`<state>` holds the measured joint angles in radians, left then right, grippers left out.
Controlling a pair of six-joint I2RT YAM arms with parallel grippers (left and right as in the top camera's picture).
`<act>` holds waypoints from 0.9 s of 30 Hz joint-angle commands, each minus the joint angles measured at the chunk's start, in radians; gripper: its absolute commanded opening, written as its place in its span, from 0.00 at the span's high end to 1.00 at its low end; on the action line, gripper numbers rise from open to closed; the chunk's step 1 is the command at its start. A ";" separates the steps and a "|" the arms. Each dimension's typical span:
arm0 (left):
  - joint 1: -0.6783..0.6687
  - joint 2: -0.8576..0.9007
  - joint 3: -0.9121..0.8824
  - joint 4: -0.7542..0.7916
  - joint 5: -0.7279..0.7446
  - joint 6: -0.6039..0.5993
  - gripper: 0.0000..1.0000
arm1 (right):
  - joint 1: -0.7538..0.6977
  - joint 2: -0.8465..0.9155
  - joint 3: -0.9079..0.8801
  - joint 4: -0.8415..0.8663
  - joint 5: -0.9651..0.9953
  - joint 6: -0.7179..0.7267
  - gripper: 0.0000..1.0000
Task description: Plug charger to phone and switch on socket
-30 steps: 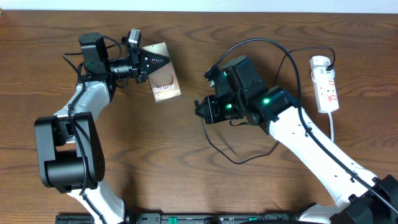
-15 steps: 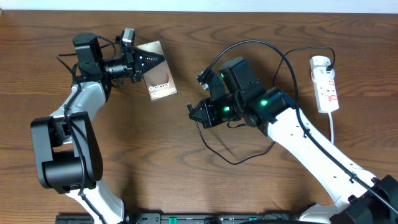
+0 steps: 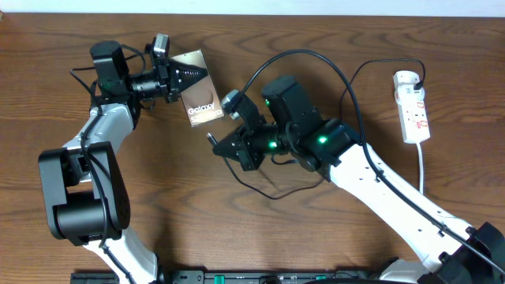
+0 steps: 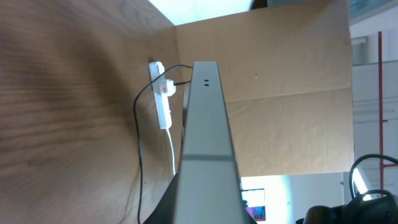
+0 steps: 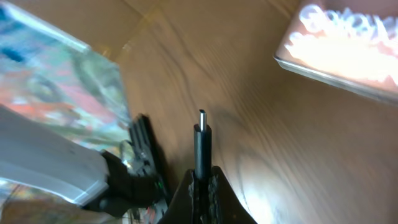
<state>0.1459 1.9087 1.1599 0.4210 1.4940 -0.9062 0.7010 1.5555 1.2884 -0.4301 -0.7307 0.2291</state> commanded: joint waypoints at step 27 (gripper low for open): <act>0.072 -0.012 0.023 0.136 -0.005 -0.151 0.93 | -0.094 0.230 -0.060 0.539 -0.502 0.277 0.99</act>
<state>0.2153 1.9087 1.1599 0.5476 1.4895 -1.0401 0.6178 1.7794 1.2270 0.0757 -1.1915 0.4461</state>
